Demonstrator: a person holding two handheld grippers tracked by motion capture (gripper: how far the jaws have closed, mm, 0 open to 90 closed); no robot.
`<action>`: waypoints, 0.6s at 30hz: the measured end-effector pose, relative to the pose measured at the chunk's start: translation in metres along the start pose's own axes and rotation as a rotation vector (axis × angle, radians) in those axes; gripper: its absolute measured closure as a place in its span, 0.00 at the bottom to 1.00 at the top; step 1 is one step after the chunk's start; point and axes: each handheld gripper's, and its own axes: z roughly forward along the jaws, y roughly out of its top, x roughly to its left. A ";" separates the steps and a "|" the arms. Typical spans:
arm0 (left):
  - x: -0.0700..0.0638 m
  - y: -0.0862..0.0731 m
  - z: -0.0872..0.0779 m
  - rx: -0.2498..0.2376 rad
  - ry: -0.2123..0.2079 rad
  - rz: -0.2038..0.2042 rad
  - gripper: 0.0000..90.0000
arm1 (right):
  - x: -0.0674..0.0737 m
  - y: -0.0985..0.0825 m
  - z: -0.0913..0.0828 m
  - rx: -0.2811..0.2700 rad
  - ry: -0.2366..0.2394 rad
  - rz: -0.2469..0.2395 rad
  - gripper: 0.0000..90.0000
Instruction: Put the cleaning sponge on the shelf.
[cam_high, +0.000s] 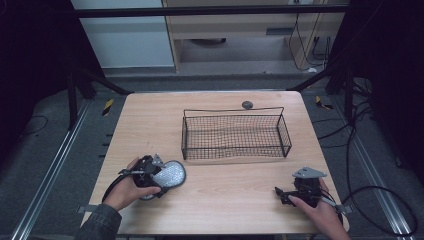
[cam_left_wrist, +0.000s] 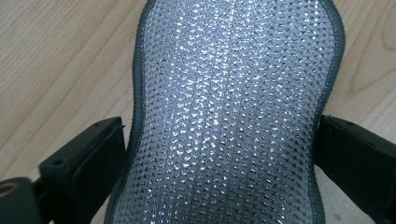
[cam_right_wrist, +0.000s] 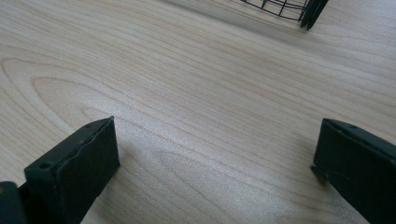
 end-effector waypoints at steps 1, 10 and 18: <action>0.000 0.000 0.001 0.000 -0.002 -0.008 0.01 | 0.000 0.000 0.000 0.000 0.001 0.000 0.00; 0.006 0.002 0.006 0.007 -0.036 -0.035 0.01 | 0.000 0.000 0.000 -0.001 0.000 -0.002 0.00; 0.005 0.001 -0.005 -0.030 -0.001 -0.034 0.10 | 0.000 0.000 0.000 -0.001 0.000 -0.001 0.00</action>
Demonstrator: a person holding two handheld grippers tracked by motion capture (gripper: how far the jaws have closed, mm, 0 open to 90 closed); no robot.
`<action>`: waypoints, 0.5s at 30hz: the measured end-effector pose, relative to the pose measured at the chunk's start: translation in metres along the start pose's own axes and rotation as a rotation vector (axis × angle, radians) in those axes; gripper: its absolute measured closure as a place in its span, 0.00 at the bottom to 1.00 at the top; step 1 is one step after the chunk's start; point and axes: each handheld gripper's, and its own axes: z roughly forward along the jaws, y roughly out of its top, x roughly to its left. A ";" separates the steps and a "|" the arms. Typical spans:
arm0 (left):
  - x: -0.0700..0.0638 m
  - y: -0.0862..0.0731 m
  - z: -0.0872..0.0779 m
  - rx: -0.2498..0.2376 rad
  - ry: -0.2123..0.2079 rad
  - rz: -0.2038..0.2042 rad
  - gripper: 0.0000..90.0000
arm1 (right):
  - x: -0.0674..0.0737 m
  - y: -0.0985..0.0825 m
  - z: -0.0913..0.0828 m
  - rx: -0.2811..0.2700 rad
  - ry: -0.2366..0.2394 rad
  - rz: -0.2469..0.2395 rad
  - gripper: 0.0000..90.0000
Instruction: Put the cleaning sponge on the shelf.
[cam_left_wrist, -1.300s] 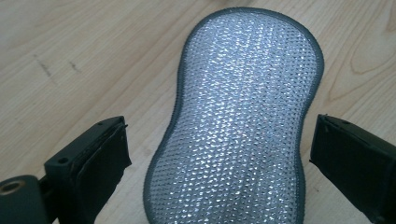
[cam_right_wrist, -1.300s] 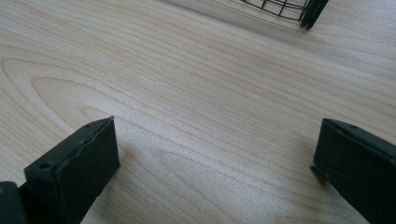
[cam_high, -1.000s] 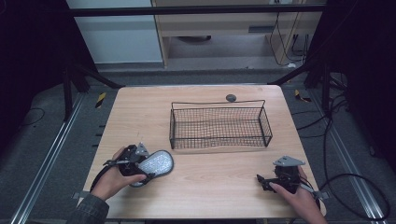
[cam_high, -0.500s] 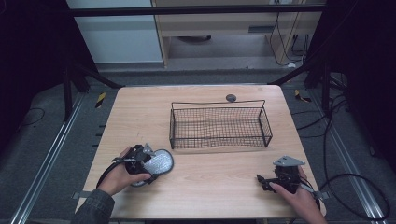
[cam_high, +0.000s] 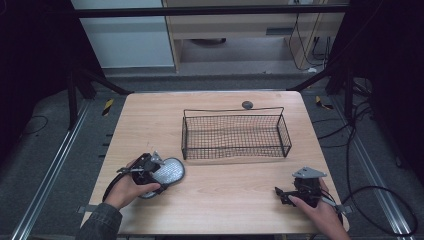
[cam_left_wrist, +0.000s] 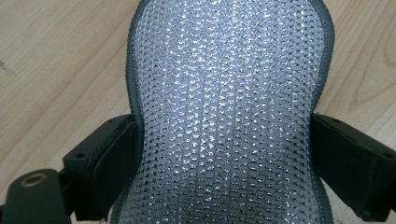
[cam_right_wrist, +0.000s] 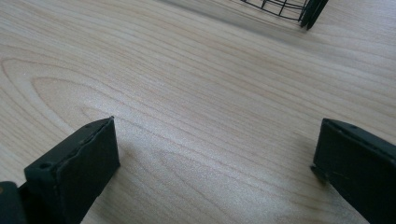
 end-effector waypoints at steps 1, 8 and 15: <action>0.000 0.000 0.000 0.000 0.000 0.000 0.11 | 0.000 0.000 0.000 -0.001 -0.001 0.000 0.00; 0.001 -0.001 -0.012 -0.048 0.026 -0.006 0.12 | 0.000 0.000 0.000 -0.001 -0.001 0.000 0.00; 0.002 0.001 -0.028 -0.085 0.052 0.010 0.12 | 0.000 0.000 0.000 0.000 -0.001 0.001 0.00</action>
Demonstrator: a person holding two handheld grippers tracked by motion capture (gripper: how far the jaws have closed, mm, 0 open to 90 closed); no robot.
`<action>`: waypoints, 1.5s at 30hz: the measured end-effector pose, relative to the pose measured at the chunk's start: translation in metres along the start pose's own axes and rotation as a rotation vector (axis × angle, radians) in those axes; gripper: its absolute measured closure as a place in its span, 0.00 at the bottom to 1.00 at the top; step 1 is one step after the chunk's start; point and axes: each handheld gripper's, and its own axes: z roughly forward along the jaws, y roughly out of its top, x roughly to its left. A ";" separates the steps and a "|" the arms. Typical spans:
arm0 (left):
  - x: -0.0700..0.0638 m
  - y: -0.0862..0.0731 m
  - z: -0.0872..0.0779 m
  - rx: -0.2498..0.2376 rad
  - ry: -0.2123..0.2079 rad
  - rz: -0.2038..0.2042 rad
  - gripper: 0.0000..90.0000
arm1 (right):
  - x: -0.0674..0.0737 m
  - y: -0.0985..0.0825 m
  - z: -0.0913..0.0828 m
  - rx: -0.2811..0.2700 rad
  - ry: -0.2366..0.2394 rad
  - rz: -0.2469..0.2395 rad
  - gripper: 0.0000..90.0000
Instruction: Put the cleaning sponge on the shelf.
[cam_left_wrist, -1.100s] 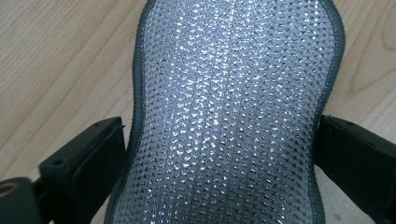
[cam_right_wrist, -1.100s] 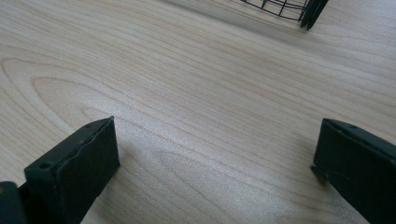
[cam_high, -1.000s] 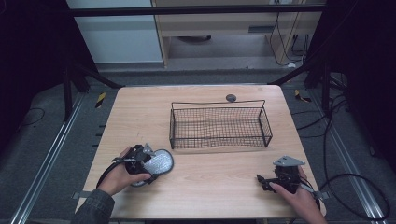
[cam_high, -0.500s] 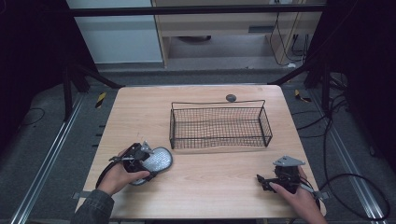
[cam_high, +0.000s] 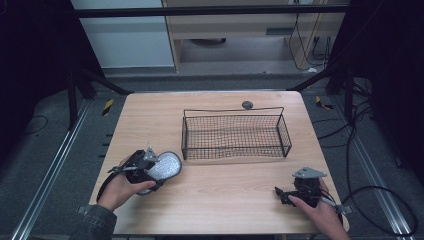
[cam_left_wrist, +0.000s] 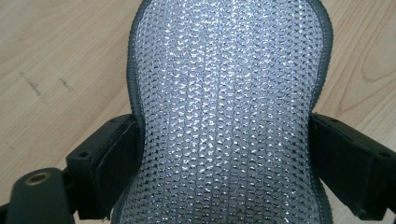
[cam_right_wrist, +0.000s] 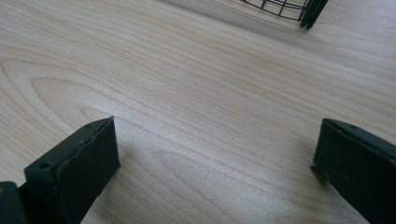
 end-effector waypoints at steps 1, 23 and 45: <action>0.000 0.000 -0.002 -0.002 0.000 0.002 0.12 | 0.000 0.000 0.000 0.000 0.000 0.000 0.00; 0.007 0.014 -0.028 -0.067 0.039 0.022 0.11 | 0.000 0.000 0.000 0.000 0.000 0.000 0.00; 0.003 0.080 -0.062 -0.088 0.089 0.218 0.11 | 0.000 0.000 0.000 0.000 0.000 -0.001 0.00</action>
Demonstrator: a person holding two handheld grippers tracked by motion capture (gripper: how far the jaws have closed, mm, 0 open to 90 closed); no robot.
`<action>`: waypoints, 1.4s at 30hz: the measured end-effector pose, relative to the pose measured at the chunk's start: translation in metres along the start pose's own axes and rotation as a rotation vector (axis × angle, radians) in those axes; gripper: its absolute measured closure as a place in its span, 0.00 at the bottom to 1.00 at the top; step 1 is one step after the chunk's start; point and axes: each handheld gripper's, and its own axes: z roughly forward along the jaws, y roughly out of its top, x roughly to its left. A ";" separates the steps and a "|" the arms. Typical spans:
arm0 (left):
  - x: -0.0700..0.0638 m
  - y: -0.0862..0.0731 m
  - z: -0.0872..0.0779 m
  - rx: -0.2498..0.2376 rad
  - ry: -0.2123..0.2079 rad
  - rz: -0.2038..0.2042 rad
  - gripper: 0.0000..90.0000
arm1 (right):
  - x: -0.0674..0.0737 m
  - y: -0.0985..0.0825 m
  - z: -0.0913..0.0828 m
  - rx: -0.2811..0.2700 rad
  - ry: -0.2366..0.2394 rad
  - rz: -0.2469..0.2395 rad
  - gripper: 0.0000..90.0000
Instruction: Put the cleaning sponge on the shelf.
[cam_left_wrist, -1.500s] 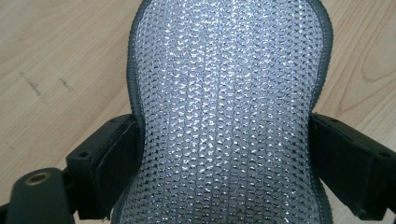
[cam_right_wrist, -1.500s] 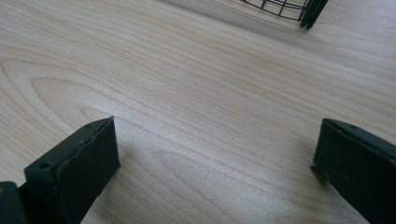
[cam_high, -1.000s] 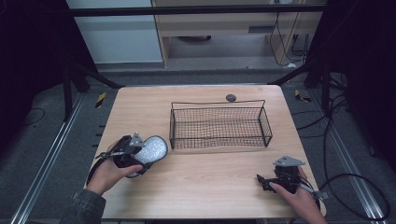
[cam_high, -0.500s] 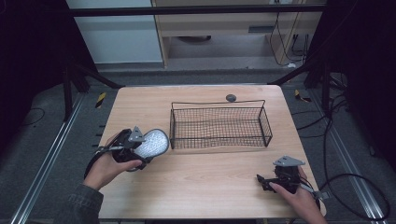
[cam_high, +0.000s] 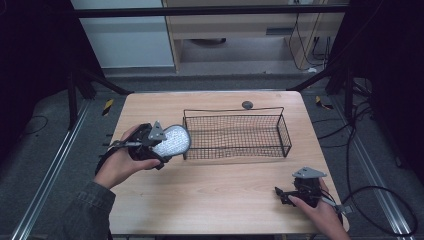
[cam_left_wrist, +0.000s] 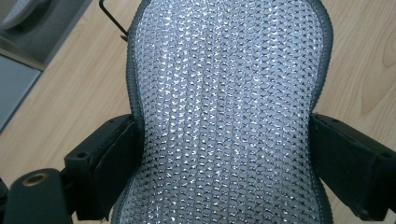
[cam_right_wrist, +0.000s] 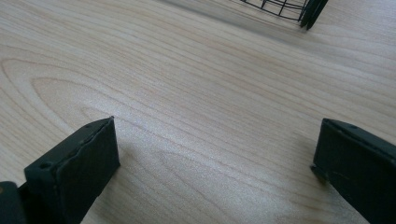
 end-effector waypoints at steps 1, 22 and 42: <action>0.001 0.003 0.000 0.001 0.002 0.008 0.11 | 0.000 0.000 0.000 0.000 0.000 0.000 0.00; 0.015 0.075 0.015 0.009 0.021 0.126 0.11 | 0.000 0.000 0.000 0.001 0.000 0.001 0.00; 0.013 0.104 0.031 0.006 0.022 0.172 0.11 | 0.000 0.000 0.000 0.000 0.000 -0.003 0.00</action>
